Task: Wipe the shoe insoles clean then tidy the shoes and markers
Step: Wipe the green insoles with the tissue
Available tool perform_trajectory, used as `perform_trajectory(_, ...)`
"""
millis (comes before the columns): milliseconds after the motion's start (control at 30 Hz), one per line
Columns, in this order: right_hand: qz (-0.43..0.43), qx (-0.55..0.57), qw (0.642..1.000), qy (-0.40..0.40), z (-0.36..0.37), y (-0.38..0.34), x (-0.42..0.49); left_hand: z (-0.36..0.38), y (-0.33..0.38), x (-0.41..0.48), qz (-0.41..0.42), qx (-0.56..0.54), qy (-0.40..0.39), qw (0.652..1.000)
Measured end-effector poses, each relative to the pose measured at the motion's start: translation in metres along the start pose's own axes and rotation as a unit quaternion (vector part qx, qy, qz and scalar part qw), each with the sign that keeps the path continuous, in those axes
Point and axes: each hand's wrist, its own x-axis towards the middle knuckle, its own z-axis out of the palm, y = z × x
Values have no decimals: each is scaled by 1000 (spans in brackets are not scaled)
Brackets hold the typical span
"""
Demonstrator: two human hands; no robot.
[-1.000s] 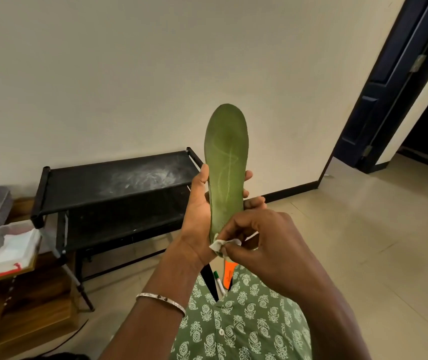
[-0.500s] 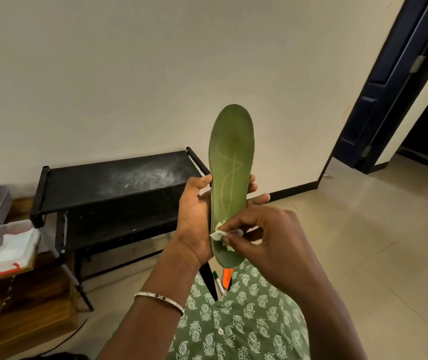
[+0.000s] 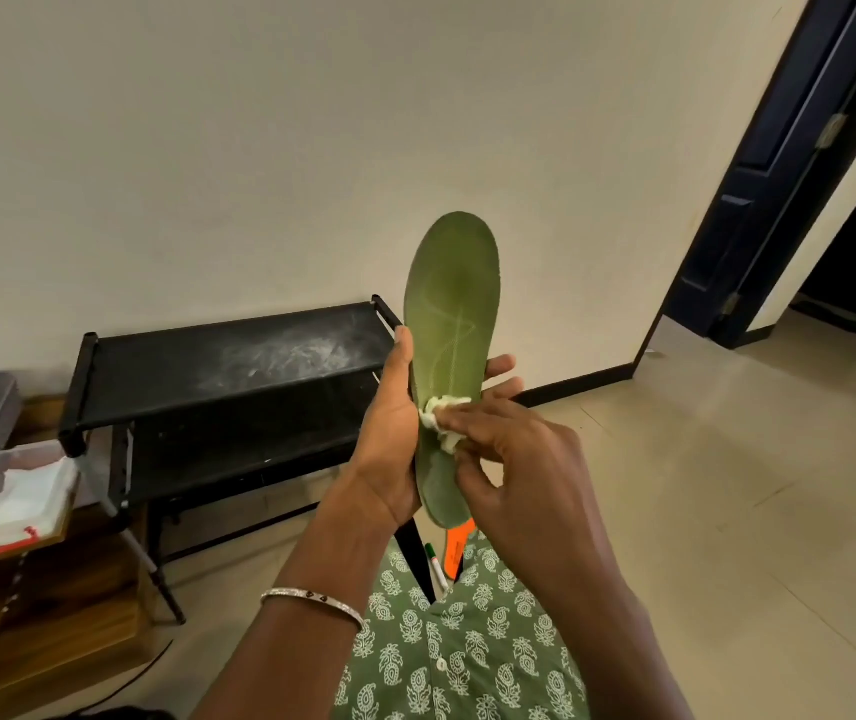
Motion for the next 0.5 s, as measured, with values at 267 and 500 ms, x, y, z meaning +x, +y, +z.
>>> perform_trajectory(267,-8,6,995,97,5,1,3,5,-1,-5,-1,5,-17,1000)
perform_trajectory(500,-11,-79,985,155,4,2,9,8,-9,-7,-19,-23,-46,998)
